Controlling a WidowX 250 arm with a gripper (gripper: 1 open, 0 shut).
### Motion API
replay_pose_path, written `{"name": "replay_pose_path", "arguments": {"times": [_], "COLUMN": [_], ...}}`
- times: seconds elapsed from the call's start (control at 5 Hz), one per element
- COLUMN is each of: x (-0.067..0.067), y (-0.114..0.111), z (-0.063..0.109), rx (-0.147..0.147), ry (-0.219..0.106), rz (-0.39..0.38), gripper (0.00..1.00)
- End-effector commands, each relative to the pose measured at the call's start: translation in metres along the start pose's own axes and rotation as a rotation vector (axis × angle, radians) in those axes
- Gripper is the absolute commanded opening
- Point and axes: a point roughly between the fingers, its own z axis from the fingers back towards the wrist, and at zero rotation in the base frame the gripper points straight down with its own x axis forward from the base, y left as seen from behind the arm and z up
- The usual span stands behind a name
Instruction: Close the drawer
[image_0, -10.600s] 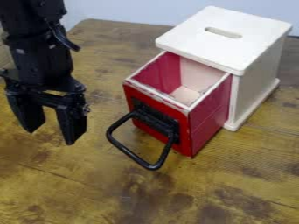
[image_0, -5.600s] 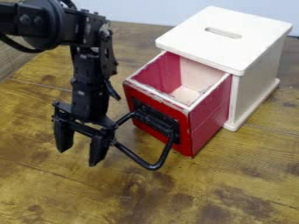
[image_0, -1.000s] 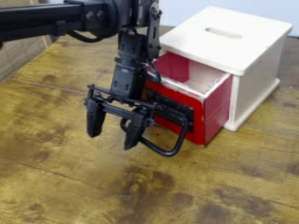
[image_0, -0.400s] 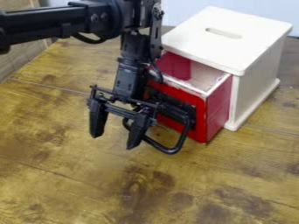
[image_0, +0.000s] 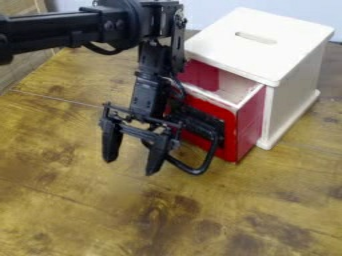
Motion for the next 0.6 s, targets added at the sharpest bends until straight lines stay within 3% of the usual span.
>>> {"name": "replay_pose_path", "arguments": {"times": [0.0, 0.4], "x": [-0.002, -0.005], "y": [-0.073, -0.061], "z": [-0.034, -0.021], "rx": [0.065, 0.136], "ry": [0.029, 0.018], "rz": [-0.036, -0.16], "gripper": [1.0, 1.0]}}
